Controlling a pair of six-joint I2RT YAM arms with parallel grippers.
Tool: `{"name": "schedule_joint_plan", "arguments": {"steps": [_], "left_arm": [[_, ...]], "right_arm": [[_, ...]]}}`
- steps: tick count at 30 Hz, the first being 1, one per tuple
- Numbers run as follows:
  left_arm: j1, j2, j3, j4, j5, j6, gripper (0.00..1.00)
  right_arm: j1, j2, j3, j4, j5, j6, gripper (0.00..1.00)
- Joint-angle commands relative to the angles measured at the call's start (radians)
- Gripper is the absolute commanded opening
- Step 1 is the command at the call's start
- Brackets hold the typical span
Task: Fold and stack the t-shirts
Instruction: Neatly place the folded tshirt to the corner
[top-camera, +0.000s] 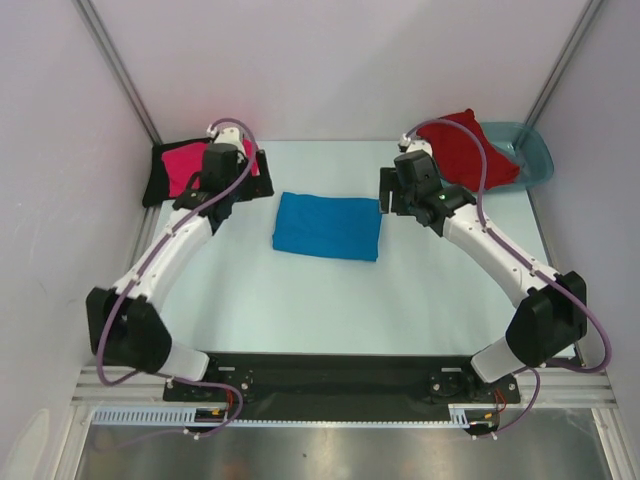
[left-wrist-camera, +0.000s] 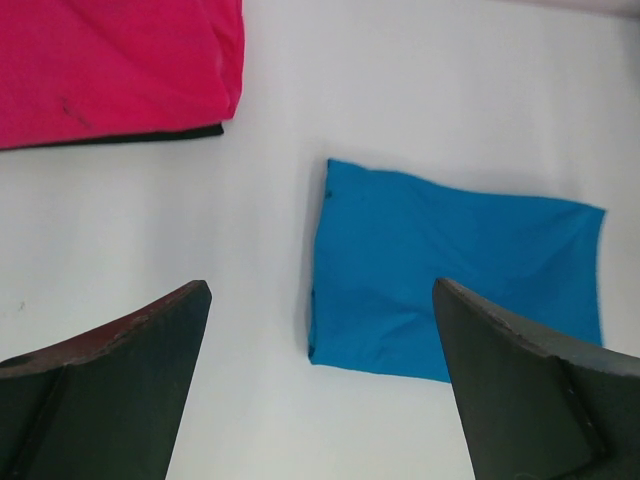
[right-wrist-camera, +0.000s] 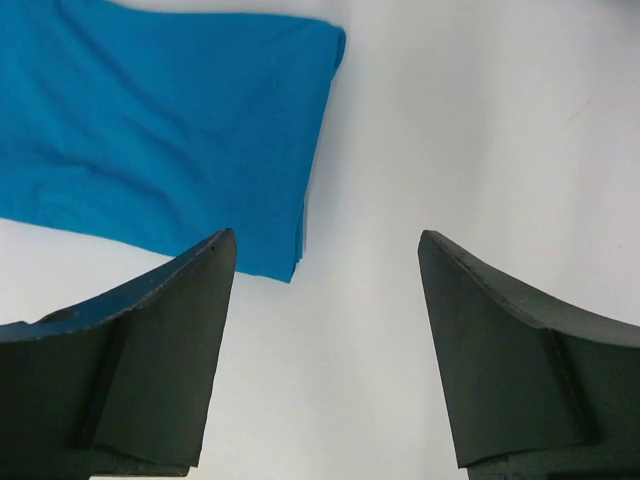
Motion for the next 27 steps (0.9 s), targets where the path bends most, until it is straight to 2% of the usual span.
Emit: {"name": "schedule_joint_plan", "arguments": {"steps": [1,11,14,16,19,27], "left_arm": [[0.026,0.080,-0.020,0.006,0.072,-0.023,1.00],[0.030,0.113,-0.066,0.045,0.049,-0.016,1.00],[0.056,0.172,-0.063,0.045,0.096,-0.014,1.00],[0.076,0.222,-0.068,0.071,0.200,-0.009,1.00],[0.093,0.265,-0.088,0.125,0.275,-0.011,1.00],[0.118,0.435,-0.100,0.243,0.403,-0.028,1.00]], "right_arm": [[-0.020,-0.047,-0.061,0.031,-0.059,0.005,0.79],[-0.111,-0.041,-0.110,0.080,-0.159,-0.006,0.79],[-0.123,-0.016,-0.092,0.068,-0.180,-0.012,0.79],[-0.122,-0.012,-0.085,0.056,-0.176,-0.021,0.79],[-0.129,-0.012,-0.084,0.048,-0.171,-0.027,0.79],[-0.151,-0.030,-0.098,0.044,-0.180,-0.038,0.80]]}}
